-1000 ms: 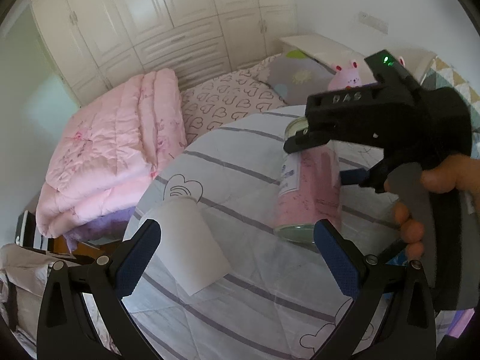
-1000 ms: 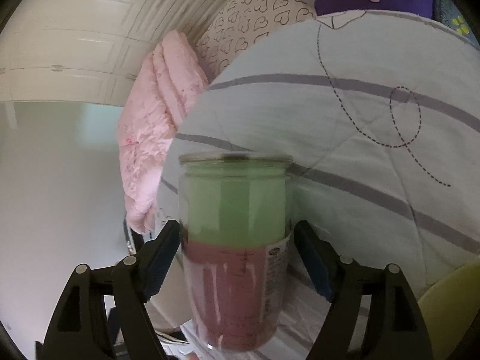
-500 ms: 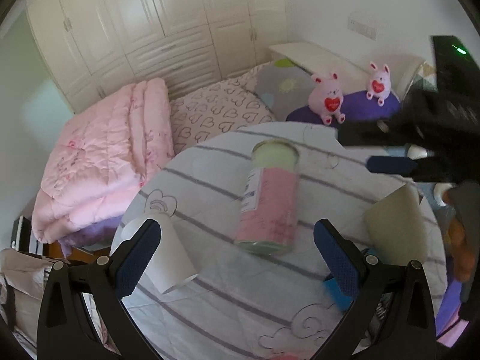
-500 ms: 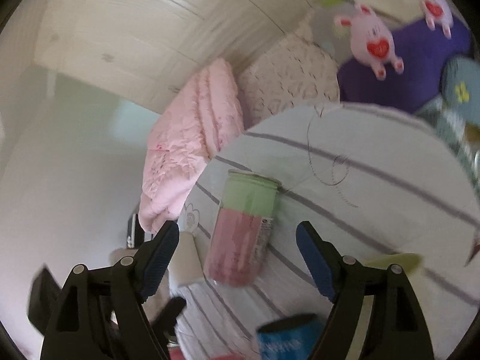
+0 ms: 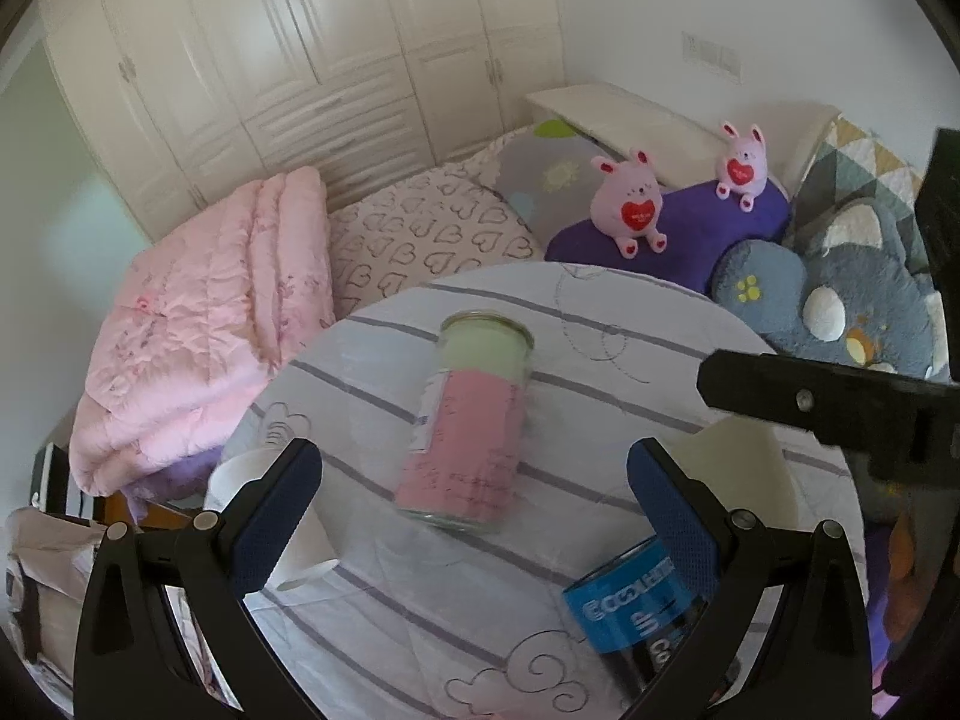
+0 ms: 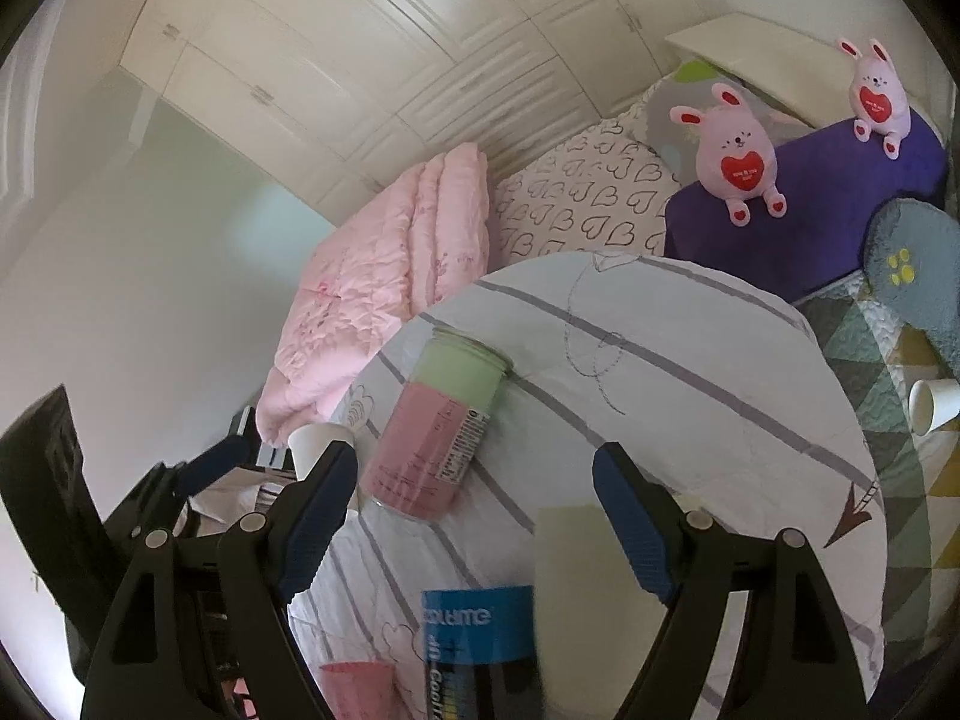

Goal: Flip cup upright
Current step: 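Move the left gripper to the lying jar and grasp its body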

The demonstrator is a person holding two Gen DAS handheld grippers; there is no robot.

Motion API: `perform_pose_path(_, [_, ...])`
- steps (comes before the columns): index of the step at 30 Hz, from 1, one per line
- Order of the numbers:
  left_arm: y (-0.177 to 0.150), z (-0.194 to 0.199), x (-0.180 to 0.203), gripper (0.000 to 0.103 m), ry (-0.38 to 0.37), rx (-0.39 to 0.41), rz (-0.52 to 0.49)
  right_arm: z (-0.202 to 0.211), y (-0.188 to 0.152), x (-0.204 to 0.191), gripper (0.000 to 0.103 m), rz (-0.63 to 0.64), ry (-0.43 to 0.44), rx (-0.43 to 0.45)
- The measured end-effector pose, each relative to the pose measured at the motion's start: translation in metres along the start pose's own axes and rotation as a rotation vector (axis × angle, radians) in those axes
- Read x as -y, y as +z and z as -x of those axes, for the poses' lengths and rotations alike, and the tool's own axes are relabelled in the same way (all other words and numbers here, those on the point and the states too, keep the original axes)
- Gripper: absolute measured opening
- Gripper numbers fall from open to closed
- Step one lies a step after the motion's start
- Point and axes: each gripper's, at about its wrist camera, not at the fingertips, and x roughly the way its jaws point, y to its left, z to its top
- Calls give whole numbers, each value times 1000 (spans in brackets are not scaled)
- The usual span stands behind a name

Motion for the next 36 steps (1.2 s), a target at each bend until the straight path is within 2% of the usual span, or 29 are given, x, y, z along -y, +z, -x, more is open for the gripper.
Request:
perform_pose_path(8, [15,-35,5,103,-49,-125,48,-4,0,19,82,82,-32,0])
perform_pose_path(12, [21,-65,3,103,-83,-217,52,-6,3,23,82,133,-54,6])
perform_pose_path(17, [28,-107,1,103,-31,-328,34,-19,8,31,82,168,-50,-11])
perform_pose_path(22, [29,-131,-1,103,-61,-413,32,-32,9,41,82,160,-30,-34])
perform_pose_path(30, [40,-158,4,103,-30,-490,-12,-48,14,50,82,164,-2,-70])
perform_pose_path(36, [42,-167,5,101,-30,-502,-18,-52,15,50,82,168,20,-79])
